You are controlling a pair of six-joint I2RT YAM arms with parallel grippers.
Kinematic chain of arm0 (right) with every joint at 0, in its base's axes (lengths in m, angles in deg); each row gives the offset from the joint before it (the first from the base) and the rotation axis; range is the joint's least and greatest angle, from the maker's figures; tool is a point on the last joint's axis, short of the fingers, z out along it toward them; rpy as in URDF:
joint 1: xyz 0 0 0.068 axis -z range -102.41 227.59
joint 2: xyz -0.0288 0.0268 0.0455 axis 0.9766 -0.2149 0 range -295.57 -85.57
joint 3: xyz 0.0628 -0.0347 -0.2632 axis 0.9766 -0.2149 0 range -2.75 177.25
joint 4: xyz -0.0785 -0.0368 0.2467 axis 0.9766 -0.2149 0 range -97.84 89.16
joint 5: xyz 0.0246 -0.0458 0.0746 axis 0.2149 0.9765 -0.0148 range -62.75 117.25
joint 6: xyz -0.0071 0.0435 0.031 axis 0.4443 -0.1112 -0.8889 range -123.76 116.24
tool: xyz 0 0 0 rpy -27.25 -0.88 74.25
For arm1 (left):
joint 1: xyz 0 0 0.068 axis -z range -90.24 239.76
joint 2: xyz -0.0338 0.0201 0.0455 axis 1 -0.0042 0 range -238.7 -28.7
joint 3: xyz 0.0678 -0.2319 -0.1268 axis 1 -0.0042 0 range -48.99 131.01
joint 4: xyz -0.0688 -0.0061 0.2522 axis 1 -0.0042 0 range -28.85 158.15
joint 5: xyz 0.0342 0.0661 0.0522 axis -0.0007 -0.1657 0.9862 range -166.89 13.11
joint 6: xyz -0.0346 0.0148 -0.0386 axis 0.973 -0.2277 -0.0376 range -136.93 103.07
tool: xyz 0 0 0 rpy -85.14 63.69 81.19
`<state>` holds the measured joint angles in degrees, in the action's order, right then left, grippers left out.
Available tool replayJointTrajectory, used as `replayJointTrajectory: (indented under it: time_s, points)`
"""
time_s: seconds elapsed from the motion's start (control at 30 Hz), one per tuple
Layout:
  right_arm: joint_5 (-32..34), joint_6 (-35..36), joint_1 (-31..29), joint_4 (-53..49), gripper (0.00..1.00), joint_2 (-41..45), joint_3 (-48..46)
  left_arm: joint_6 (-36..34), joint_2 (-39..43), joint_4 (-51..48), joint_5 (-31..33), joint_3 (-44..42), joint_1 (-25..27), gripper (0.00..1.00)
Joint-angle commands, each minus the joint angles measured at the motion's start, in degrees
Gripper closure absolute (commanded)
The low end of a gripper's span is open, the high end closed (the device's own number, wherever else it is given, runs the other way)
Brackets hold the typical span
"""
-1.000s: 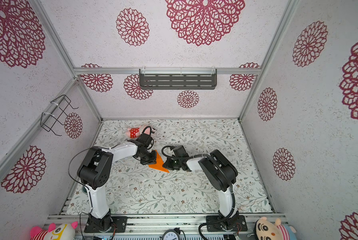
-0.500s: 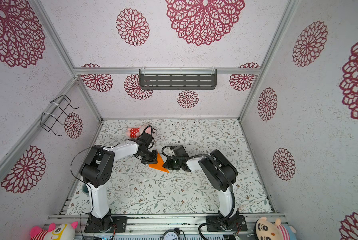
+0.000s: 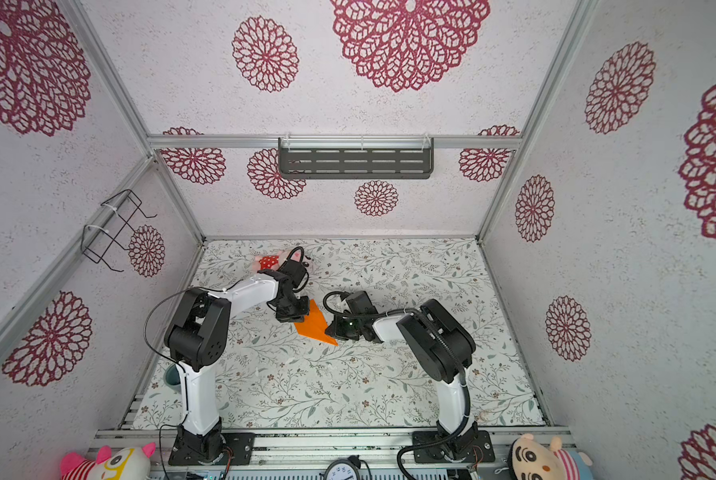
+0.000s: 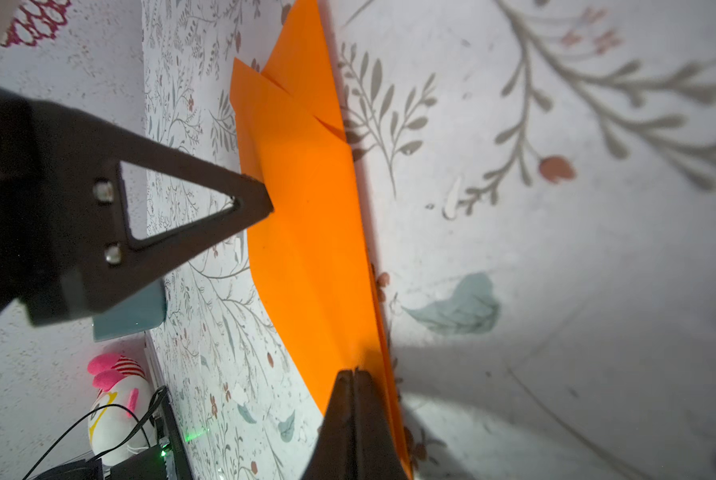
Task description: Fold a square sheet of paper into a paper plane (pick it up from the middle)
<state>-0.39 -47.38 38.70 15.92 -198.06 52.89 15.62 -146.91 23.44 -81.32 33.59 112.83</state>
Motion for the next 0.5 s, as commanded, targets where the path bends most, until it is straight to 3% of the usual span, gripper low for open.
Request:
replayJointTrajectory:
  time_s: [0.0, 0.23, 0.47]
  points:
    - [4.04, -0.07, -0.04, -10.62, 0.94, -2.98, -2.83, -1.38, -0.55, -1.67, 4.06, 0.79, -2.13, 0.99]
    - [3.8, 0.0, -0.04, -10.24, 0.95, -2.3, -2.73, -0.37, 8.93, 8.33, -9.31, -4.23, -3.54, 0.98]
    - [2.62, 0.02, -0.04, -7.92, 0.95, -1.56, -1.86, 3.11, 3.52, 13.5, -16.39, -5.29, -3.73, 0.99]
